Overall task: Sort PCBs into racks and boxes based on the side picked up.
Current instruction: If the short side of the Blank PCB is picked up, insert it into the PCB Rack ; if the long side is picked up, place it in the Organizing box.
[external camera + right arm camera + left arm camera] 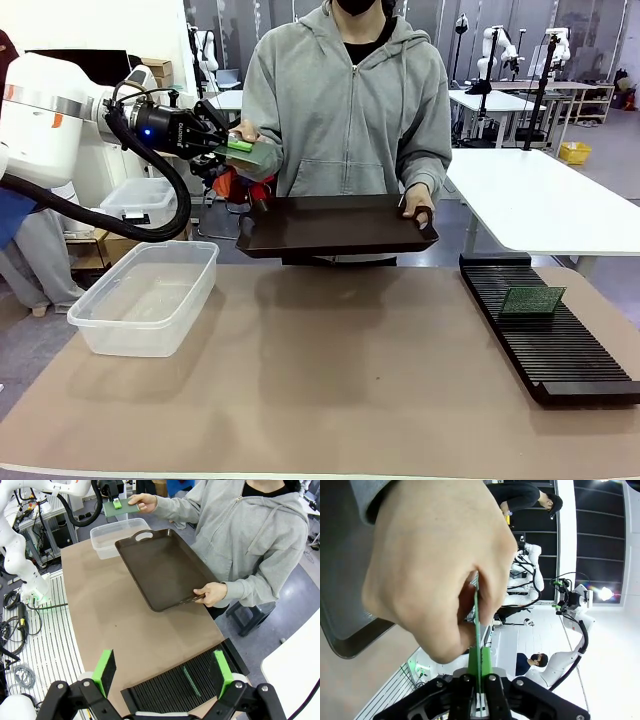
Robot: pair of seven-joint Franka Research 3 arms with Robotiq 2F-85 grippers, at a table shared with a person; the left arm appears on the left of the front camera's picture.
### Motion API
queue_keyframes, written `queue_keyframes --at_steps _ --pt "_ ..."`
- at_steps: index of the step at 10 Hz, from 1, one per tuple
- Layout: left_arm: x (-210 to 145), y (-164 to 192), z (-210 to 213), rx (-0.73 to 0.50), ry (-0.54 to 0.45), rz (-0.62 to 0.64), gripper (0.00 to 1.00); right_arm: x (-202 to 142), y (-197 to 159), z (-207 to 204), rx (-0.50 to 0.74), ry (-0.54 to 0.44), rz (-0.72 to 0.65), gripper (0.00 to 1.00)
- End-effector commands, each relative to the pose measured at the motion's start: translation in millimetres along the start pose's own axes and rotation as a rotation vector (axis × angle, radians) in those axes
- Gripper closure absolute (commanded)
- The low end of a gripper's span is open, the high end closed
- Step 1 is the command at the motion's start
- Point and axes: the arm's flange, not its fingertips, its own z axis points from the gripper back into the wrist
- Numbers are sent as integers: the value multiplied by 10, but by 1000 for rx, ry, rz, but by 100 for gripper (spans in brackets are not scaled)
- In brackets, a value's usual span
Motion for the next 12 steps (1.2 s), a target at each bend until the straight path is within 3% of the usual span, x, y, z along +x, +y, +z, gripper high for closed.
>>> queue_keyframes --at_steps 1,12 --pt "-3 0 5 -1 0 -2 100 -2 10 -14 6 -7 1 0" --pt "-3 0 5 -1 0 -2 100 -2 10 -14 6 -7 1 0"
